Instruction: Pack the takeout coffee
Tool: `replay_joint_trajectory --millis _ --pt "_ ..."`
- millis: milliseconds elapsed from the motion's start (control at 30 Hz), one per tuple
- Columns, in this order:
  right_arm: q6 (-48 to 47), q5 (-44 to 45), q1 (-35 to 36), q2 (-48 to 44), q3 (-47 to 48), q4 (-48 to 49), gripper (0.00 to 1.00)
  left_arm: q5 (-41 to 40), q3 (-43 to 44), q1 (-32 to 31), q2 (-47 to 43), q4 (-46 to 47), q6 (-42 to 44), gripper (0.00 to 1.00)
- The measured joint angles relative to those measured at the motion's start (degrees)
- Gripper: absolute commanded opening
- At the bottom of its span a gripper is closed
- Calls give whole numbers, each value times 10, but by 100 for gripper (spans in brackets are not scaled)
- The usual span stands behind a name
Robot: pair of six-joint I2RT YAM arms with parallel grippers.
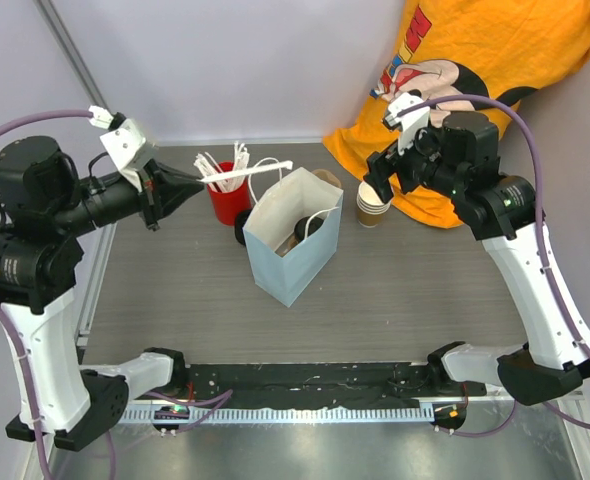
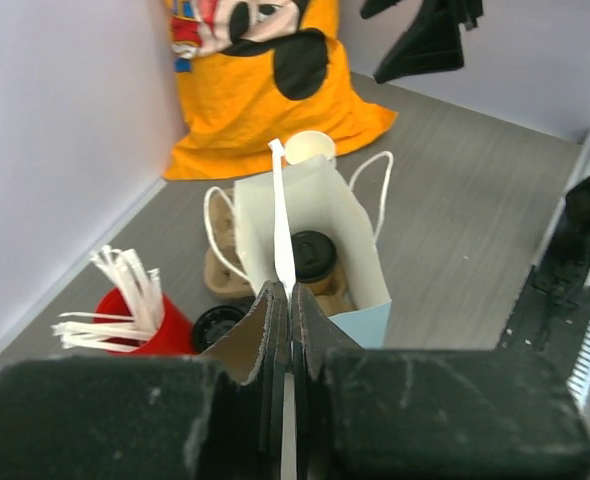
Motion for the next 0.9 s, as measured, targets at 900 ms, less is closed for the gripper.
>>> replay_joint_trajectory --millis 900 --pt "5 14 -29 -5 8 4 88 -348 33 -326 165 -119 73 0"
